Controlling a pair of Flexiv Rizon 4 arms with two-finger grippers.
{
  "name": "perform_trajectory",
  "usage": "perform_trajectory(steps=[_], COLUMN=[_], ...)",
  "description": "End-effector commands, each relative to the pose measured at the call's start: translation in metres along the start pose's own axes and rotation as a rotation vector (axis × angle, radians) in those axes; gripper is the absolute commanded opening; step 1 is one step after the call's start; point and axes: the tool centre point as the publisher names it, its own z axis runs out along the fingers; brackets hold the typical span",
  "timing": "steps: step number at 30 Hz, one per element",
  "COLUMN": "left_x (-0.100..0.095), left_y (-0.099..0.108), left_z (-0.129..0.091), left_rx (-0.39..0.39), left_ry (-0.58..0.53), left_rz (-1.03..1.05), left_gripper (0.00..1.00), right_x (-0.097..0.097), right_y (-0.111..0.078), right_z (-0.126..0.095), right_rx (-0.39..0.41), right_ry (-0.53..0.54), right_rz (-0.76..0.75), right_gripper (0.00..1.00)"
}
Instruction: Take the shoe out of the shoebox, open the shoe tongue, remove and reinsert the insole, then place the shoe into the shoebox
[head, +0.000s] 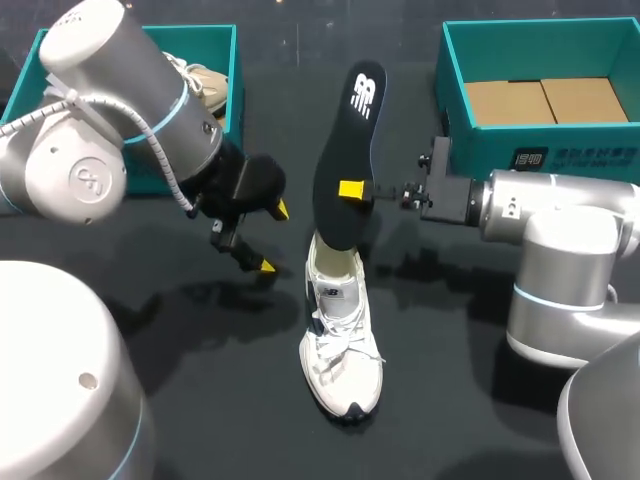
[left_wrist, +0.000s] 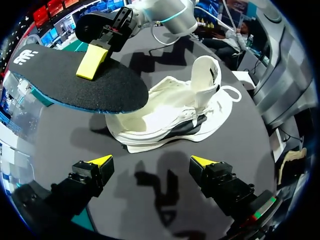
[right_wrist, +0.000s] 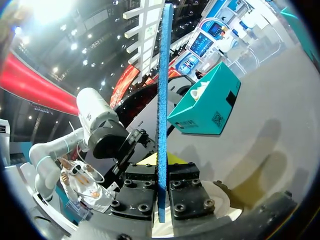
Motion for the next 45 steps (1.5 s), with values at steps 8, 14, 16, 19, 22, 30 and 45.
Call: perform_trajectory(steps=[8, 14, 16, 19, 22, 30, 45], left_x=[-0.008, -0.011, -0.011, -0.011, -0.011, -0.008, -0.004], left_y=[0.002, 0.003, 0.003, 0.003, 0.004, 0.006, 0.002], left_z=[0.034, 0.041, 0.043, 0.046, 0.048, 0.049, 0.052], left_rx=[-0.007, 0.003, 0.004, 0.007, 0.013, 0.011, 0.013], left_ry=[-0.006, 0.005, 0.003, 0.002, 0.004, 0.007, 0.022], left_rz=[-0.034, -0.047, -0.050, -0.058, -0.064, -0.062, -0.030], left_gripper=[1.00, 1.00, 1.00, 1.00, 1.00, 1.00, 1.00], right_x=[-0.005, -0.005, -0.005, -0.005, -0.005, -0.010, -0.010], right_y=[-0.016, -0.018, -0.018, -0.018, -0.018, -0.022, -0.022], right_z=[-0.001, 0.000, 0.000, 0.000, 0.000, 0.000, -0.001], right_rx=[-0.065, -0.073, -0.073, -0.073, -0.073, -0.073, -0.031], right_ry=[0.033, 0.054, 0.054, 0.054, 0.054, 0.069, 0.119], right_rz=[-0.064, -0.098, -0.098, -0.098, -0.098, -0.148, -0.201], right_gripper=[0.00, 0.00, 0.00, 0.00, 0.00, 0.00, 0.00])
